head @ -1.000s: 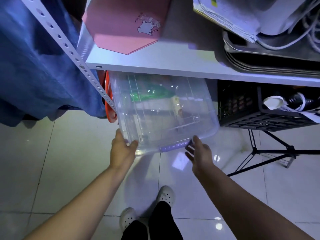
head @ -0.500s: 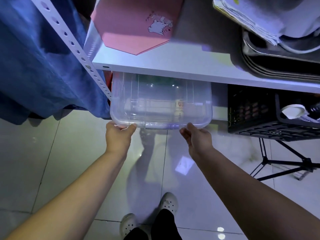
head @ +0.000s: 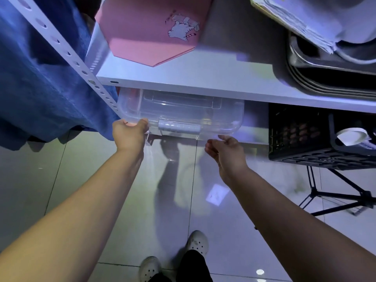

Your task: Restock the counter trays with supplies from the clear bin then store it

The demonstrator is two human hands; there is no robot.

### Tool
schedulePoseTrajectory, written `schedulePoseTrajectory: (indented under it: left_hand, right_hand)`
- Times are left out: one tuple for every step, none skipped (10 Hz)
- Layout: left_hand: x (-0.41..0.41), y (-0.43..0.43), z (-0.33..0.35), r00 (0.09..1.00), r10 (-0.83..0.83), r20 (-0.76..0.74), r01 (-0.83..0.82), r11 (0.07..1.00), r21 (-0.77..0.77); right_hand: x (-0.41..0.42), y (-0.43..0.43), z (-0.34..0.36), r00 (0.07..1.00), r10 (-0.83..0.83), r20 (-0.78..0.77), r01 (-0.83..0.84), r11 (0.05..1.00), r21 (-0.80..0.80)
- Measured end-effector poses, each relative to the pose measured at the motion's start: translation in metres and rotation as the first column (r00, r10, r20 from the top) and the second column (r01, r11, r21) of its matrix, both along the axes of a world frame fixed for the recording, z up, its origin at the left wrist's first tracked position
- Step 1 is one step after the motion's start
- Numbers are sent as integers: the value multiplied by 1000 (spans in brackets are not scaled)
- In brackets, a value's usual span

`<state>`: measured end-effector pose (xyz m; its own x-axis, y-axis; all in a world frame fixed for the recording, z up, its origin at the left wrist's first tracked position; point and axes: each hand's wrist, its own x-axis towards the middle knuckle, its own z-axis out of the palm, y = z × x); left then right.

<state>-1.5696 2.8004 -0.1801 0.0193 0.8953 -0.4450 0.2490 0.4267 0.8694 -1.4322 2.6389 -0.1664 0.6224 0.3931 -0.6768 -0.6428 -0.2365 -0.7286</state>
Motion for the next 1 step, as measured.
schedulePoseTrajectory:
  left_hand:
    - [8,4,4,998,6,-70,-6,1000,-3]
  right_hand:
    - [7,-12,3,993,70,93,-57,989,-134]
